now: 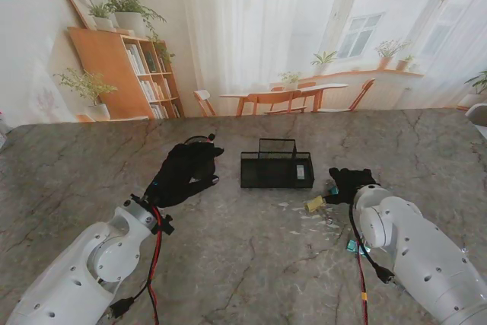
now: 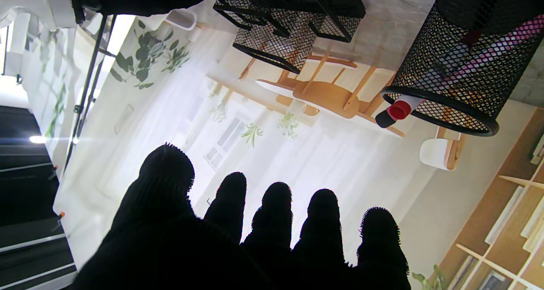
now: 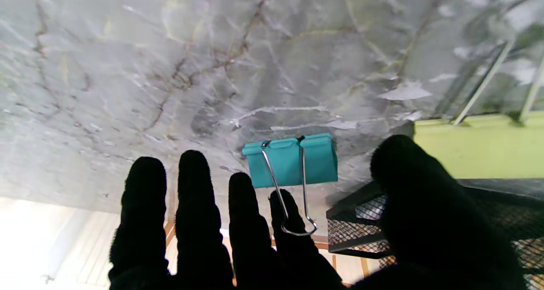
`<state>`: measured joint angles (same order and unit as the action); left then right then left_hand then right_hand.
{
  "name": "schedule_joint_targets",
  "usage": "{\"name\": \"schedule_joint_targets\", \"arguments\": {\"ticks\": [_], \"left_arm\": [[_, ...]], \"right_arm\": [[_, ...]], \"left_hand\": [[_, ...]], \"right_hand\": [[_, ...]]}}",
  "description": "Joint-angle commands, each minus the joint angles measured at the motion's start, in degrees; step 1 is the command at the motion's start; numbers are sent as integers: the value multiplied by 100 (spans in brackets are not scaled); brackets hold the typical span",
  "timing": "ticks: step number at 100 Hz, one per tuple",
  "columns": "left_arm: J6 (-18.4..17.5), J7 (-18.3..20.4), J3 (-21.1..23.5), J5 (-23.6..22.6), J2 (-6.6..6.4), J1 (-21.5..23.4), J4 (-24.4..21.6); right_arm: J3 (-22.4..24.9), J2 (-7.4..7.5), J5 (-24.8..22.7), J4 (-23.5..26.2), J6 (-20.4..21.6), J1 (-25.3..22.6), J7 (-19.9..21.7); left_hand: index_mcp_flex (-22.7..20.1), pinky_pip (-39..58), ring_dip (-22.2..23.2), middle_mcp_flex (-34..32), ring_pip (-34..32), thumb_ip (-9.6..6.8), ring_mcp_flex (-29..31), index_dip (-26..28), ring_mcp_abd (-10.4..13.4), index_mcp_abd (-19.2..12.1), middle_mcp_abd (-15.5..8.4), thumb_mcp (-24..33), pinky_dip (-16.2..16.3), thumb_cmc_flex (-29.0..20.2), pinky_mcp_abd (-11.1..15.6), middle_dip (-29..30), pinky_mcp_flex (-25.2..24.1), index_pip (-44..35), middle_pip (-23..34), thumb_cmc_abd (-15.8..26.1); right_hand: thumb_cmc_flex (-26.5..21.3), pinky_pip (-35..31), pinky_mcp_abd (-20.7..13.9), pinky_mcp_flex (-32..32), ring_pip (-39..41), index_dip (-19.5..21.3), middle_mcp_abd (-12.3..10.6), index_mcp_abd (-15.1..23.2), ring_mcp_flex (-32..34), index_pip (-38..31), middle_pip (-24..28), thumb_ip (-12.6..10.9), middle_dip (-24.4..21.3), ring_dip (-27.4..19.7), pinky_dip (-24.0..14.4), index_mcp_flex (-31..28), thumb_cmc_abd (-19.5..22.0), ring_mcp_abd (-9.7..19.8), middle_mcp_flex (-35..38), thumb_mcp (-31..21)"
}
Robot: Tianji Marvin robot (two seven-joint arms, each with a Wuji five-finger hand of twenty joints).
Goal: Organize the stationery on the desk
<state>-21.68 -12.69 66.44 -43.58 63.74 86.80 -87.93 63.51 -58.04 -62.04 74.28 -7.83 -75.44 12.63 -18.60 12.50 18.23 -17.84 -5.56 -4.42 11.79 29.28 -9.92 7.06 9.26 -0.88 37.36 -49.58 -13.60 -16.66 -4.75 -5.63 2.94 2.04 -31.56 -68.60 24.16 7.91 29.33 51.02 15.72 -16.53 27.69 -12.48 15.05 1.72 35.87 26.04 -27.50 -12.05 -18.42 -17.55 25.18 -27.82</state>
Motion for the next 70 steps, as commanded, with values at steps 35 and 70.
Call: {"name": "schedule_joint_targets", "arguments": {"ticks": [35,70], "left_arm": [[37,76,-96,59,6,-64,29],[62,85,-97,41,1,-55,17]], "right_arm": [[-61,15,-41,-218,157,94,-32],[-332,28,-108,-565,242,291,-366]], "left_hand": [[-76,-42,45,-68,-36,690,71,51,76,-14,25,-153,-29,-191,158,-29,-73,-29,4,418],[-78,-35,47,-65,-38,689,72,52,68,-9,32,-148,-20,-208,156,-29,-71,-31,3,419]], "right_hand": [[-477,-433,-134,562,441,99,-6,125,507,-248,565,-92,70,88,57,-507,-10,130,448,221],[-1021,-1028,-1128,2301,1472,643,-293,246,1537,-1152,2134,-93,201,15,80,-1297,-386,705,962,-331]]}}
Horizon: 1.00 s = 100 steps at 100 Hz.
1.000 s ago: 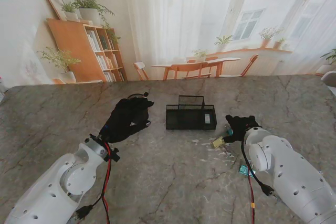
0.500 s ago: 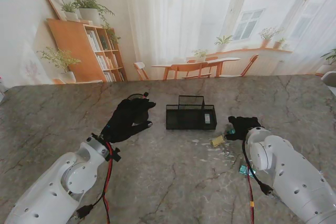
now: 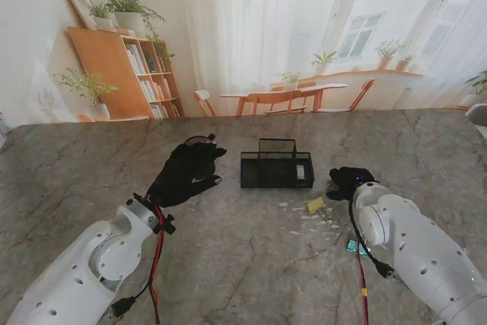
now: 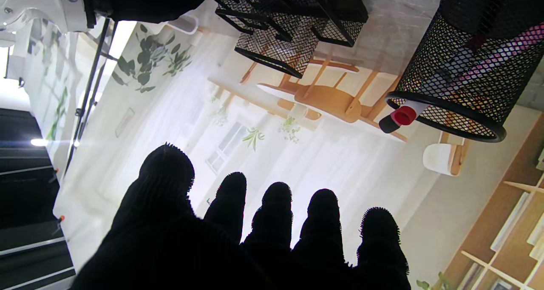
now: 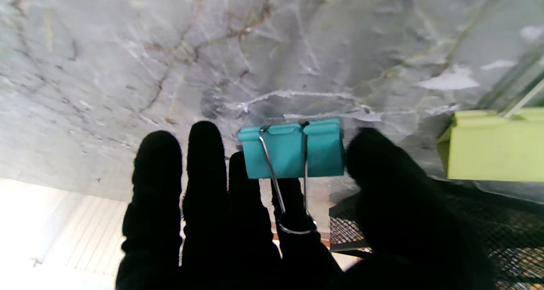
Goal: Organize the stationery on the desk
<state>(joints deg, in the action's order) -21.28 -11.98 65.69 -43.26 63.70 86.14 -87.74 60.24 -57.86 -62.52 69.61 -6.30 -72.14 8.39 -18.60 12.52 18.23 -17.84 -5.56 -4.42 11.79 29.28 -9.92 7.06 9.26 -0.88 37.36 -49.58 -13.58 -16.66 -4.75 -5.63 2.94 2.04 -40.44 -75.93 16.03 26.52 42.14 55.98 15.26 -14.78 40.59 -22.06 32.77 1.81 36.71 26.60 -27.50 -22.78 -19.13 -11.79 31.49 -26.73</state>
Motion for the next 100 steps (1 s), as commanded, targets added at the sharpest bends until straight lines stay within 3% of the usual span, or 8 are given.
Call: {"name": "schedule_joint_targets", "arguments": {"ticks": [1,9,23,28,36,53,100], "left_arm": [[23,15,-22,10,5,10,-1],[26,19,-28,15,5,6,1],[27,32,-41,24,5,-5,7],[28,37,-46,30,5,-8,7],[27,40,-51,28,4,-13,9],[36,41,-54,37,6,-13,9],[17,-15,-27,32,14,8,7]], "right_arm": [[-3,11,-65,-100,93,-41,54],[19,14,-93,-110,125,-64,10],[52,8,-69,-134,165,-100,-68],[60,1,-39,-136,158,-111,-96],[68,-8,-3,-135,139,-125,-129],[139,-44,127,-129,143,-167,-269],[822,-229,614,669,-280,-544,-468]], "left_hand": [[-76,-37,47,-63,-37,690,70,52,72,-15,29,-151,-20,-205,156,-28,-71,-30,2,420],[-76,-36,47,-63,-37,692,71,52,78,-13,27,-161,-19,-191,155,-29,-70,-30,3,414],[-74,-30,48,-63,-38,691,73,52,72,-15,23,-156,-16,-200,153,-29,-70,-30,3,417],[-76,-28,49,-65,-39,692,74,52,76,-15,24,-160,-15,-196,154,-30,-68,-30,4,418],[-81,-25,49,-62,-40,691,75,53,75,-4,24,-157,-14,-199,149,-30,-69,-32,3,414],[-78,-21,49,-61,-39,690,73,53,73,-17,20,-151,-14,-210,154,-30,-69,-31,3,422],[-85,-19,50,-60,-41,691,79,55,73,-9,26,-154,-26,-210,165,-31,-66,-35,3,412]], "right_hand": [[-112,-300,-370,525,197,147,-258,70,288,-207,393,-90,109,-57,114,-242,-357,158,352,-552],[-33,-276,-722,1220,245,153,-351,114,720,-385,654,0,78,-148,413,-448,-623,346,617,-1358],[-183,-250,-1128,2087,208,76,-484,175,1398,-778,993,145,44,-287,898,-753,-823,619,1128,-1807],[-348,-358,-1257,2382,236,-354,-539,194,1665,-1329,1061,378,123,-332,1129,-732,-1003,723,1395,-1902],[-579,-325,-1421,2743,202,-795,-606,231,1996,-2004,1130,528,53,-383,1250,-676,-1197,835,1696,-1981],[-993,-262,-1656,3256,93,-1563,-738,349,2520,-3116,1148,612,-60,-430,1307,-619,-1427,1024,2196,-2092],[-1156,-433,-1690,3472,212,-1888,-737,448,2869,-3496,1197,708,-10,-292,1125,-912,-1732,882,2542,-2314]]}}
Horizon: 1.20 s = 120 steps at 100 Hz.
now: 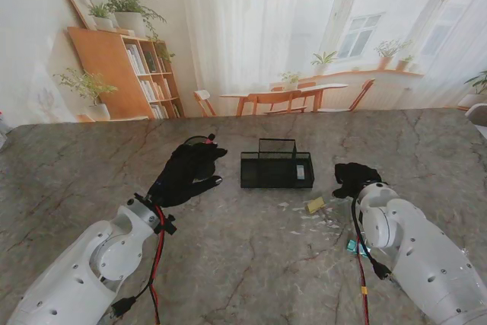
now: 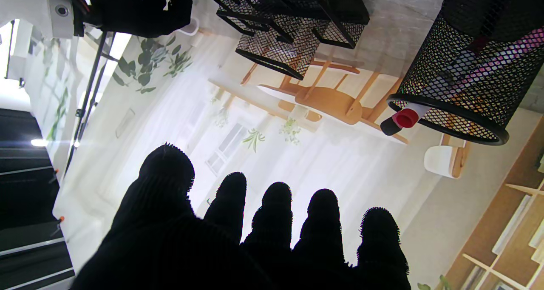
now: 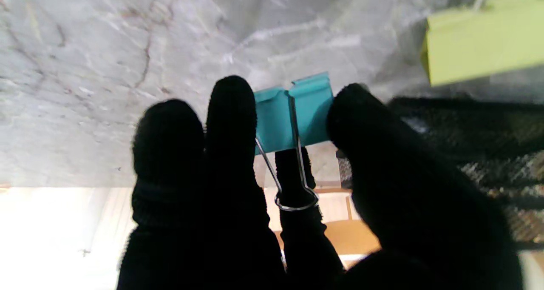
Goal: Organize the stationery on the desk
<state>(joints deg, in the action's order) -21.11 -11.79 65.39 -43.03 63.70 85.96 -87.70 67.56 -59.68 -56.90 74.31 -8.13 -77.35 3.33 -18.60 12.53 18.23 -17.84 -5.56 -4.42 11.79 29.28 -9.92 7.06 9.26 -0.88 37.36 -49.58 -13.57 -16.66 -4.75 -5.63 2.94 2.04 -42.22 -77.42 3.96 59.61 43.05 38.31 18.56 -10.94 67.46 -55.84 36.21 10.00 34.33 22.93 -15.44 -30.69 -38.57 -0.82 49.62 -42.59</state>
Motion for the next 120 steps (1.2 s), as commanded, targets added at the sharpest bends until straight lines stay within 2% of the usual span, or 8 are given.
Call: {"name": "schedule_joint_targets", "arguments": {"ticks": [1,30,55,74,89,120], "left_arm": [[-1,-36,5,8,15,28,2],[-23,-83,44,-4,20,58,-11],[-21,-97,72,-2,23,76,-15],[-10,-106,79,14,27,81,-12],[-6,-91,74,49,30,74,-2],[4,-75,69,99,36,57,17]], "right_arm": [[103,-52,68,219,-107,-30,35],[289,-216,688,746,-665,-16,-114],[71,-339,1171,796,-1010,458,-240],[-449,-469,1601,441,-1247,1097,-386],[-975,-626,2022,-38,-1378,1655,-562],[-1958,-1074,2892,-1074,-1539,2552,-970]], "left_hand": [[-84,-20,50,-62,-40,691,77,55,78,-7,22,-155,-26,-208,163,-31,-66,-35,4,415],[-87,-19,50,-66,-40,691,76,55,78,-8,26,-155,-33,-206,168,-32,-65,-35,6,418],[-90,-16,49,-63,-39,690,79,55,77,-9,31,-153,-36,-213,169,-30,-66,-35,3,417],[-96,-18,50,-72,-42,691,85,54,76,-11,27,-158,-41,-200,162,-31,-65,-36,6,413],[-95,-15,50,-68,-42,692,83,53,73,-9,31,-158,-40,-202,159,-30,-66,-36,4,418],[-97,-15,49,-69,-40,690,85,53,72,-4,28,-152,-41,-208,165,-29,-67,-36,3,419]], "right_hand": [[-982,-285,-480,163,123,-124,-1065,65,182,-119,852,-109,228,79,-82,-122,208,-224,731,-733],[-1089,-357,-294,180,226,-169,-937,-47,169,-96,795,-23,289,173,-121,-243,71,-375,775,-853],[-1110,-388,-257,181,278,-150,-912,-57,157,-78,762,9,328,216,-124,-267,55,-405,783,-892],[-1115,-387,-305,184,286,-132,-921,-51,147,-69,753,24,352,228,-113,-253,78,-409,768,-887],[-1119,-372,-324,178,284,-119,-932,-33,135,-68,750,31,361,233,-99,-226,112,-404,747,-868],[-1129,-339,-363,169,280,-107,-951,-16,93,-76,760,38,366,239,-71,-175,179,-377,698,-809]]}}
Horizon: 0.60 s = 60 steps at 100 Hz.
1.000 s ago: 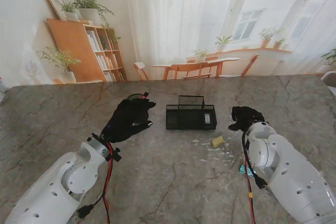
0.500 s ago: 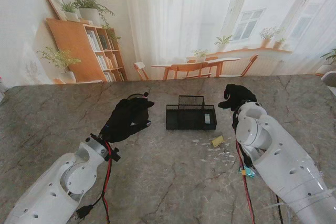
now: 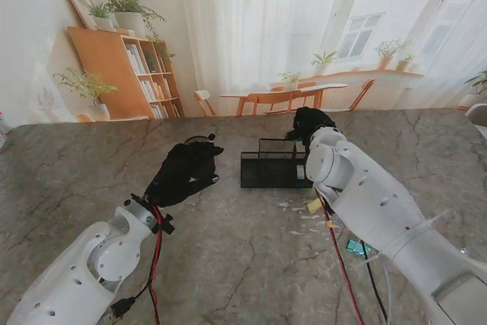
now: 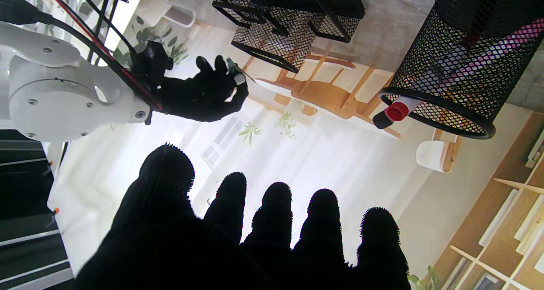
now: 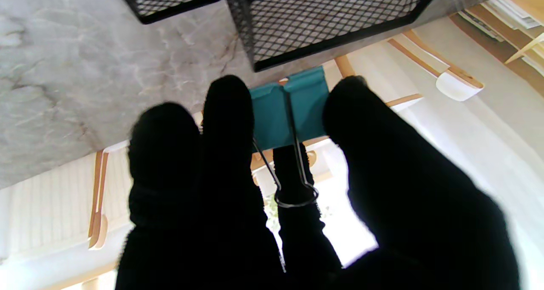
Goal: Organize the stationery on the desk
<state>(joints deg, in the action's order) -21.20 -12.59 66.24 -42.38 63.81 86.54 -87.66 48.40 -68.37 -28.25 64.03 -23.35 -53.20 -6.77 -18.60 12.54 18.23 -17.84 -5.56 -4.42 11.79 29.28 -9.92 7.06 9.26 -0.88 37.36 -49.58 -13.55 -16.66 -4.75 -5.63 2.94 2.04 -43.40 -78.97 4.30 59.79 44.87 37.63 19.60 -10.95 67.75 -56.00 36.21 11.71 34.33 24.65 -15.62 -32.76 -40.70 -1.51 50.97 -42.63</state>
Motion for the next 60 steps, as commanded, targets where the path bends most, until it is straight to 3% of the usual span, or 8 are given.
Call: {"name": "schedule_joint_targets", "arguments": {"ticks": [1,23,60], "left_arm": [[13,5,-16,36,25,-1,13],[19,1,-1,52,28,6,14],[7,-18,44,68,33,38,6]], "right_arm": [[-69,-221,55,-78,-20,161,26],[-505,-503,459,-576,-22,505,-149],[-841,-539,333,-472,-237,576,-51]], "left_hand": [[-94,-16,49,-66,-40,690,85,53,77,-6,21,-153,-41,-206,164,-28,-67,-35,1,423],[-97,-19,48,-71,-40,691,87,53,74,-9,20,-155,-44,-205,167,-29,-67,-36,4,422],[-103,-18,48,-73,-40,691,93,54,78,-7,29,-155,-43,-195,163,-28,-67,-38,4,421]], "right_hand": [[-1008,-184,-397,151,99,-38,-1053,-15,64,-60,762,-132,366,67,-52,34,392,-308,562,-803],[-1009,-172,-409,152,115,-36,-1060,-1,41,-72,772,-135,356,75,-35,53,420,-312,543,-762],[-903,-374,-485,221,442,62,-1067,66,19,-196,961,-183,402,169,-67,163,377,-153,418,-525]]}}
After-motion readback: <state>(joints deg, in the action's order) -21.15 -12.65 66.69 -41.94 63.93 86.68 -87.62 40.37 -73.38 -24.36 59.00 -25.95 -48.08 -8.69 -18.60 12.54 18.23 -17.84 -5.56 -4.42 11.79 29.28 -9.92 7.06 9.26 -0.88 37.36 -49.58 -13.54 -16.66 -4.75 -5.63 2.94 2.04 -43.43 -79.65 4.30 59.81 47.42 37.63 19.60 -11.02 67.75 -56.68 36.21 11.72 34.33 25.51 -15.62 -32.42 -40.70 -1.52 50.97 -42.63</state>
